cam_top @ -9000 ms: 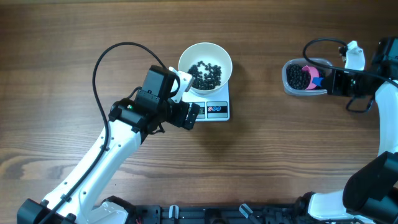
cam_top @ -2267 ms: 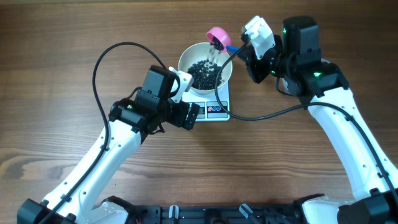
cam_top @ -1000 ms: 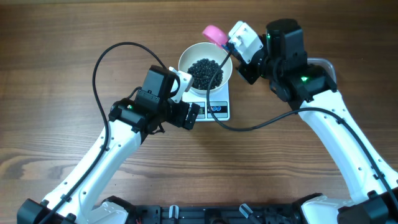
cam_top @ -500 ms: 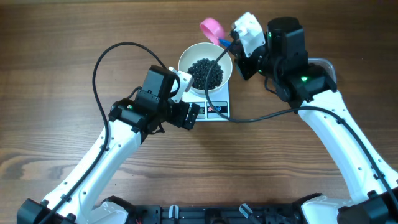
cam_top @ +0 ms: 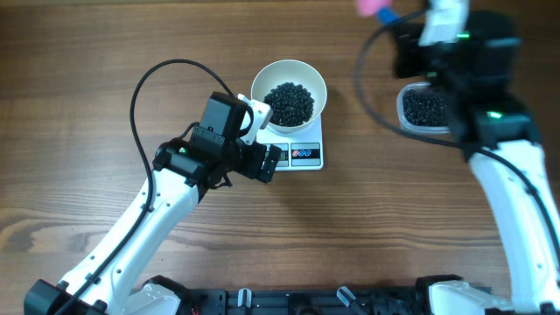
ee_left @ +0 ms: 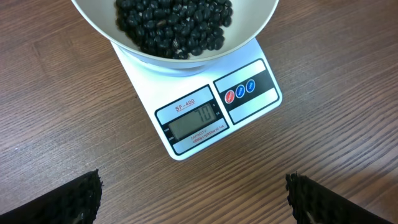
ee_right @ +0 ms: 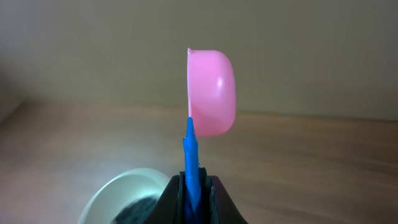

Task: Scoop item into bowl and weigh 150g on scale
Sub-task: 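Return the empty scoop with the right gripper to the bean tub, then dig the pink scoop through the beans in the tub with the right gripper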

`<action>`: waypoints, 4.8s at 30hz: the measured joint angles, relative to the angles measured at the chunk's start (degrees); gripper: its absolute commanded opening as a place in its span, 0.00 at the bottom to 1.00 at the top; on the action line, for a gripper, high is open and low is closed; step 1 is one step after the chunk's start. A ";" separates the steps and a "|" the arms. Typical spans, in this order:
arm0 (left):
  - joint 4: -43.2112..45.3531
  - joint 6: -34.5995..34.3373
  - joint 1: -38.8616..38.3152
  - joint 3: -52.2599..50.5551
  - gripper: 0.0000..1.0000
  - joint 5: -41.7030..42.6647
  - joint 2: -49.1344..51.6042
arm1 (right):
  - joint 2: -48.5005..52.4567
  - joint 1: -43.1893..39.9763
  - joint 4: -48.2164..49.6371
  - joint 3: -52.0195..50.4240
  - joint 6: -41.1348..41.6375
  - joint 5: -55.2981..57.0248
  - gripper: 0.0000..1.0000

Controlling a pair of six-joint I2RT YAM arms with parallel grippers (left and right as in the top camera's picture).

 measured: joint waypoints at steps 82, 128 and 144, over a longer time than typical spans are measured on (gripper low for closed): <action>-0.13 0.00 0.00 0.00 1.00 -0.02 0.02 | 13.62 -17.88 -32.22 -0.22 -18.91 7.13 0.04; -0.13 0.00 0.00 0.00 1.00 0.00 0.02 | 14.19 -21.70 -37.18 -0.22 -18.99 -7.58 0.04; -0.13 0.15 0.00 0.00 1.00 0.00 0.02 | 14.19 -22.73 -38.45 -0.22 -14.36 -10.36 0.04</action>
